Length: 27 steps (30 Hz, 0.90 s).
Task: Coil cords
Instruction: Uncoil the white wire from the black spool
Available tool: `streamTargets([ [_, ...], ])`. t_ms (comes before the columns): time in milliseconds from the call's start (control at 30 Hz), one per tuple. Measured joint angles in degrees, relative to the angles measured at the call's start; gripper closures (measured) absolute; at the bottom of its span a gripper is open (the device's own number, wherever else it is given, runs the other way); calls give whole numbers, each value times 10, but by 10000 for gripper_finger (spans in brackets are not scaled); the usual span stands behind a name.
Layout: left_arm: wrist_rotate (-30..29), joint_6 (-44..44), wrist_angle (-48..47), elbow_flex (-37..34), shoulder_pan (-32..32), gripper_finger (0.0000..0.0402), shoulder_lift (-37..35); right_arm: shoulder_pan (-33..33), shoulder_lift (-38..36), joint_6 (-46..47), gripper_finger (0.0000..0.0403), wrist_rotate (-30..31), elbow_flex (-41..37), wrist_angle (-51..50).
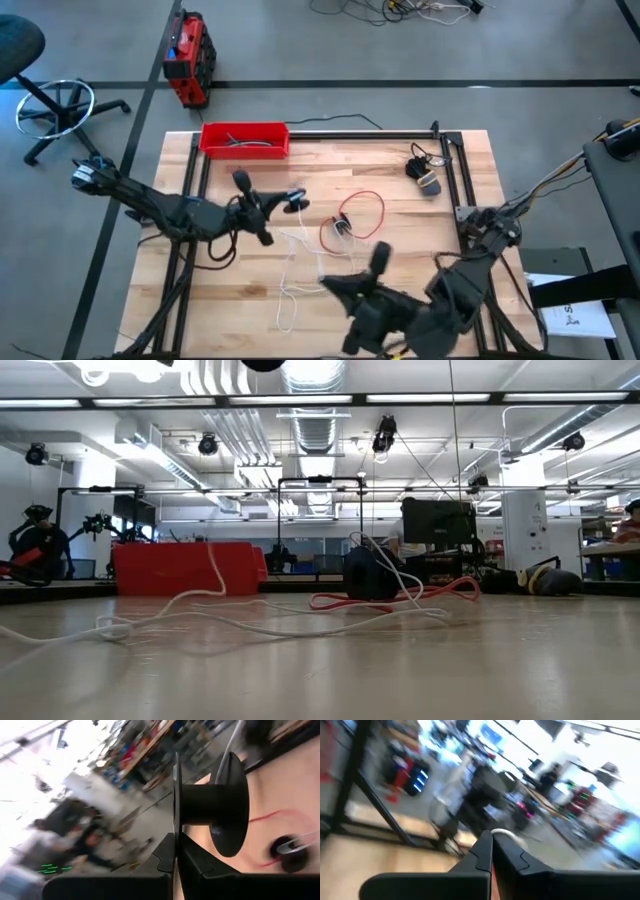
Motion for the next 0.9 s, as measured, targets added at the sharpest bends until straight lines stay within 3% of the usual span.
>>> streamTargets([
  [100,53,-88,29,-33,-16,401,-8,11,-4,79,403,75,0,-115],
  [167,88,-143,33,-46,-25,401,-11,11,-7,178,403,80,0,-216],
  [333,113,-214,37,-48,-53,401,-32,-16,3,499,403,5,0,-434],
  [400,115,-240,38,-39,-69,401,-52,-31,19,585,403,-51,-4,-481],
  [467,137,-263,24,-29,-84,401,-77,-45,38,614,400,-127,-9,-500],
  [533,197,-291,-10,-16,-96,401,-104,-57,57,616,389,-183,-11,-492],
  [700,420,-382,-102,-32,-117,401,-151,-93,95,589,336,-324,-11,-464],
  [900,437,-491,-96,-144,-134,401,-125,-122,103,576,262,-407,-11,-448],
])
